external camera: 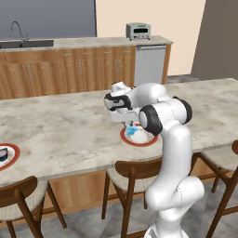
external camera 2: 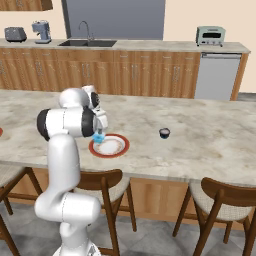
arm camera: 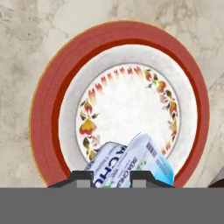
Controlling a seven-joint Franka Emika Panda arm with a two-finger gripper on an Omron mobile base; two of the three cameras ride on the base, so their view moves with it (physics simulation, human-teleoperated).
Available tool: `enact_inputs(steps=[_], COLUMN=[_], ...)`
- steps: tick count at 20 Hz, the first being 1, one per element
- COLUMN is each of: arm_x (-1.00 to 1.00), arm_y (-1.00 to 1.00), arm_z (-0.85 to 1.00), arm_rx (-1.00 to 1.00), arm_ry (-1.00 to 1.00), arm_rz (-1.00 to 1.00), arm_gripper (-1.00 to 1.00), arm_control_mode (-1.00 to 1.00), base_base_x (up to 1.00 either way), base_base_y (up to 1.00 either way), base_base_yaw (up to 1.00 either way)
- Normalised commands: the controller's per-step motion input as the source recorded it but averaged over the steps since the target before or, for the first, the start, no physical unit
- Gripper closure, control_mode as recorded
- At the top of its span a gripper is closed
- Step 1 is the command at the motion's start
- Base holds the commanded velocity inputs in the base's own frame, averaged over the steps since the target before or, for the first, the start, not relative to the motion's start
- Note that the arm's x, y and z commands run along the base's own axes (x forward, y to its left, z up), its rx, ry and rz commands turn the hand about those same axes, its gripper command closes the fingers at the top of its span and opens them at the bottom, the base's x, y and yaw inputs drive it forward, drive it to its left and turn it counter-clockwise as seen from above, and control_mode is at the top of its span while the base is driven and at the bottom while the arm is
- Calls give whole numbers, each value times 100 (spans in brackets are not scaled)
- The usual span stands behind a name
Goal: Place two yogurt containers on each plate.
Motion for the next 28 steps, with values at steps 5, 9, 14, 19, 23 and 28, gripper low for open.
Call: enact_inputs(steps=[5,9,14,19,23,28], arm_x=[0,0,0,0,3,6], arm_y=[-12,-1,-4,-3,0,9], arm_z=[-22,-16,-5,0,7,13], arm_rx=[0,0,0,0,0,0], arm_ry=[5,1,0,0,-9,-20], arm_rz=[-5,-1,-1,0,0,0], arm_gripper=[100,-100,-100,-100,-100,-100], arm_control_mode=[-100,-100,-100,-100,-100,-100], base_base_x=[0,0,0,0,0,0], base_base_y=[0,0,0,0,0,0], base_base_yaw=[0,0,0,0,0,0])
